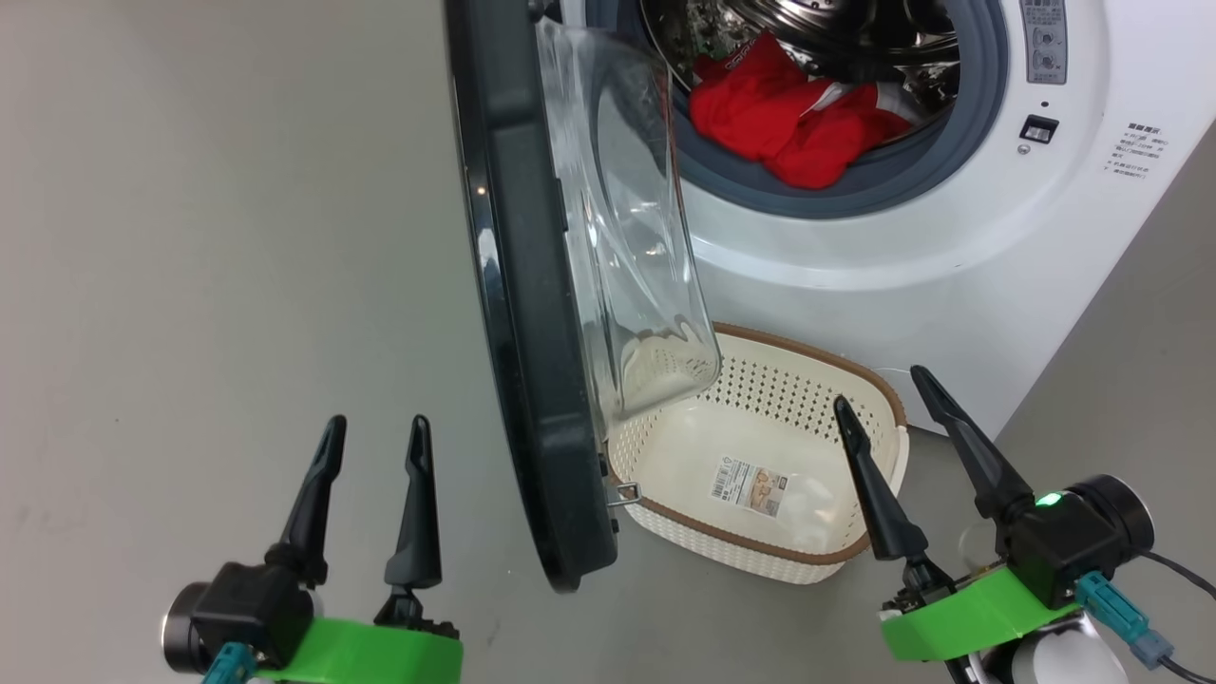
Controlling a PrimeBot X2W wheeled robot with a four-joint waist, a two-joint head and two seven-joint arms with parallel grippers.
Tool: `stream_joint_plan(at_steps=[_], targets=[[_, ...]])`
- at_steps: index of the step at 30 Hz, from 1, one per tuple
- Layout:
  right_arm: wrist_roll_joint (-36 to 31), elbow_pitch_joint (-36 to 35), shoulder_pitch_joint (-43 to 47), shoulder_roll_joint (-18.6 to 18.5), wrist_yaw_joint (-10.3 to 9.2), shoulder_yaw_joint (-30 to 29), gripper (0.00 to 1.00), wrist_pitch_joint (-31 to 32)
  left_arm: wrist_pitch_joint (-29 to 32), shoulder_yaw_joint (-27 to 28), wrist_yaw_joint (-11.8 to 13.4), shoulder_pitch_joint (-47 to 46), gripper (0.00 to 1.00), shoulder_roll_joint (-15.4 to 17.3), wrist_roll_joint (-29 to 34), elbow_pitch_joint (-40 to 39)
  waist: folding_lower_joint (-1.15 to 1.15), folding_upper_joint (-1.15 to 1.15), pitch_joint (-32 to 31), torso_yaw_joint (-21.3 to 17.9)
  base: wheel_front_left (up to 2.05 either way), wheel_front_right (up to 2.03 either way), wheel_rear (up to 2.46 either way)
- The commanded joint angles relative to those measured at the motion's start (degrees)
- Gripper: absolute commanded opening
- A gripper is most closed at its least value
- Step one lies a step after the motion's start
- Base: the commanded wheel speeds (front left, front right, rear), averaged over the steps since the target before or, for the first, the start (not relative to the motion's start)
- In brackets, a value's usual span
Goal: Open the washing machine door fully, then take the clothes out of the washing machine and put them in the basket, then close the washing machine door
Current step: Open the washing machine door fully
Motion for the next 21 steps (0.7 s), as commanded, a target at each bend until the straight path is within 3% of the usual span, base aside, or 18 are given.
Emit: stream_joint_plan(at_steps=[1,17,19,21], targets=[[0.86,-1.77,0.13,0.30,0.35,0.83,1.00,-0.36,-0.28,1.98,-0.38,0.06,1.00,0.87,0.22,-1.52,0.00,0.00,-0.16,-0.03,0.00,0.00,0.00],[2.63,-0.39,0.88,0.30,0.35,-0.19,1.00,-0.37,-0.28,1.35,-0.53,0.30,1.00,0.86,0.34,-1.00,0.00,0.00,-0.41,0.12,0.00,0.00,0.00],[2.77,-0.21,0.80,0.30,0.35,0.15,1.00,-0.37,-0.28,1.26,-0.72,0.26,0.00,0.86,0.70,-1.03,0.00,0.00,-0.36,0.01,0.00,0.00,0.00],[2.81,-0.18,0.70,0.30,0.35,0.33,1.00,-0.37,-0.28,1.33,-0.73,0.02,0.00,0.86,1.23,-1.38,0.00,0.00,-0.34,-0.14,0.00,0.00,0.00]])
